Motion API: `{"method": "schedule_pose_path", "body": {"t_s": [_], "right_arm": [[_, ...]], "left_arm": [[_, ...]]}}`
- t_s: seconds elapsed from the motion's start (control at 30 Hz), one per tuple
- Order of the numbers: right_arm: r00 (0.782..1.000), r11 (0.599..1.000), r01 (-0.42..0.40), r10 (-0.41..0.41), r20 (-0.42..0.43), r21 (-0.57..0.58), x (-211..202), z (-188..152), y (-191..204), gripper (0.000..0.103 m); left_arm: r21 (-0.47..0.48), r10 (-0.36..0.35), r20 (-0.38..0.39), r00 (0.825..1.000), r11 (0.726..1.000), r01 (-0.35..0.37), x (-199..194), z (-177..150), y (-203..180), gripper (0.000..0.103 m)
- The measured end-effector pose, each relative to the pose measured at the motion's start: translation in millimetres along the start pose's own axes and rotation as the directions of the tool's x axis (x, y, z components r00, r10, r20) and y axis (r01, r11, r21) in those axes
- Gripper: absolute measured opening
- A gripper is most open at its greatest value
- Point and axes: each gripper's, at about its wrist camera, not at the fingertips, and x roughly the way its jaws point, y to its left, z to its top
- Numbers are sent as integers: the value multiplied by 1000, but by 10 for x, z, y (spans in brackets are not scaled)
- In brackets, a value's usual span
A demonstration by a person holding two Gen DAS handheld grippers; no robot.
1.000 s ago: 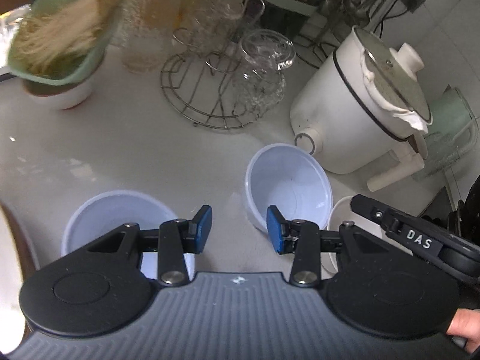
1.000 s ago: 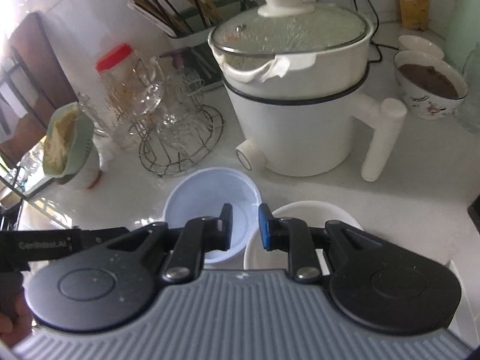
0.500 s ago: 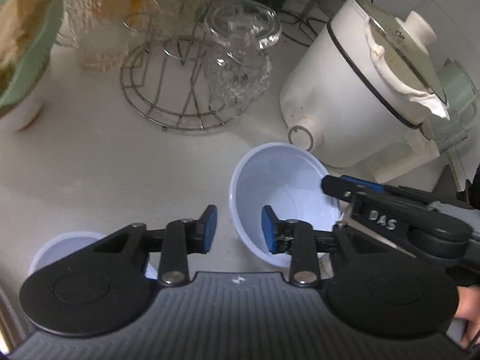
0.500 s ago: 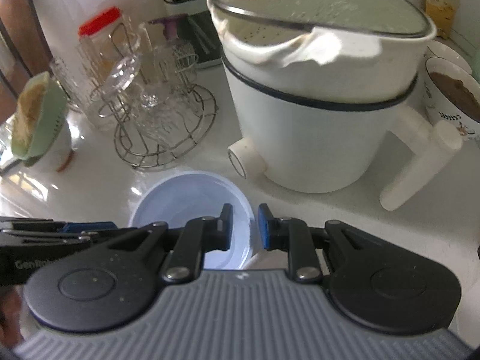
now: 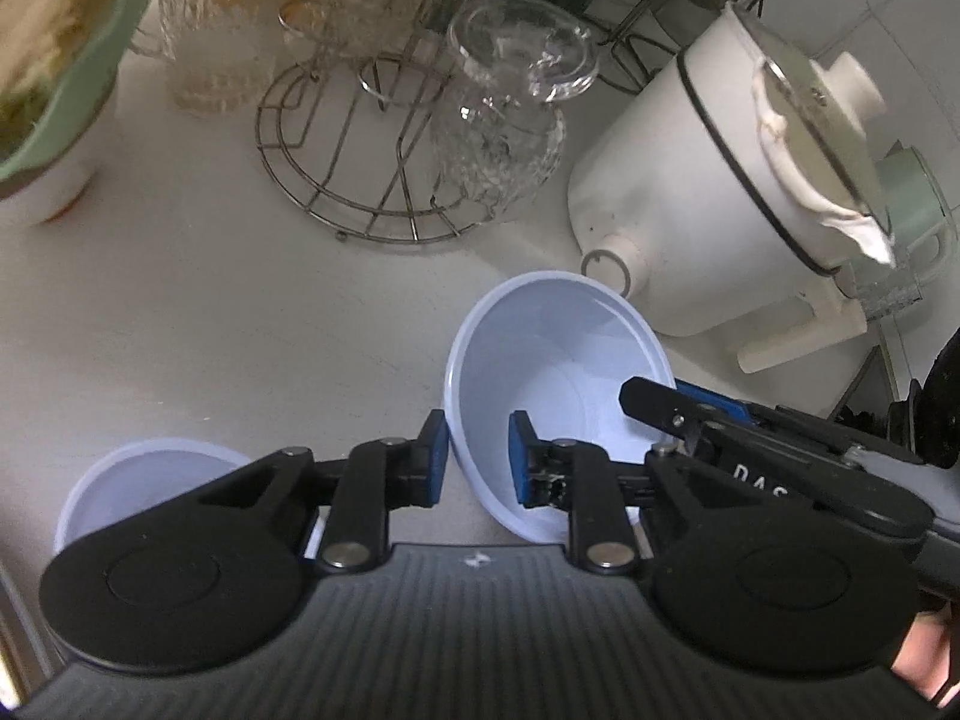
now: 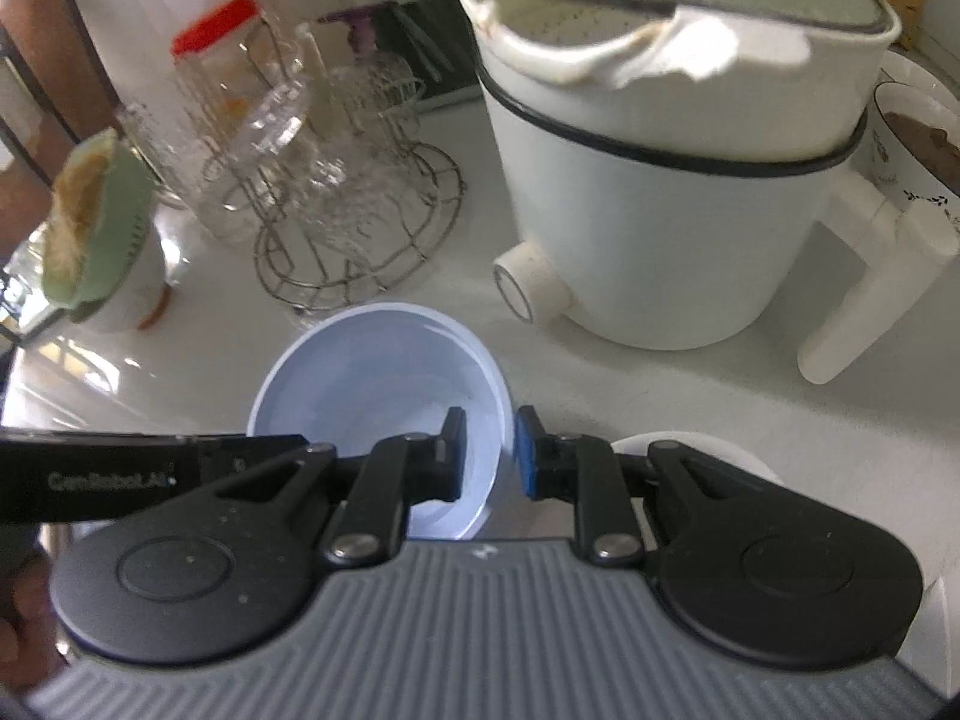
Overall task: Organize plates and bowls
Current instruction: 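Close both grippers on the rim of the second light blue bowl, then carry the second blue bowl with both grippers and lower it into the first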
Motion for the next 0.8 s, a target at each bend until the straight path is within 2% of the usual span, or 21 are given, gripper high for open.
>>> {"method": "schedule_pose_path", "body": {"t_s": [0.4, 0.6, 0.8], "right_arm": [[997, 995, -68, 66, 39, 66, -568, -184, 102, 21], [994, 995, -88, 85, 73, 51, -819, -288, 180, 21], [984, 988, -155, 152, 96, 25, -1007, -338, 259, 21]], "left_arm": [[15, -21, 39, 999, 1000, 20, -616, -173, -102, 25], [37, -16, 63, 998, 999, 13, -909, -368, -163, 26], [5, 11, 111, 994, 1000, -12, -1148, -521, -114, 26]]}}
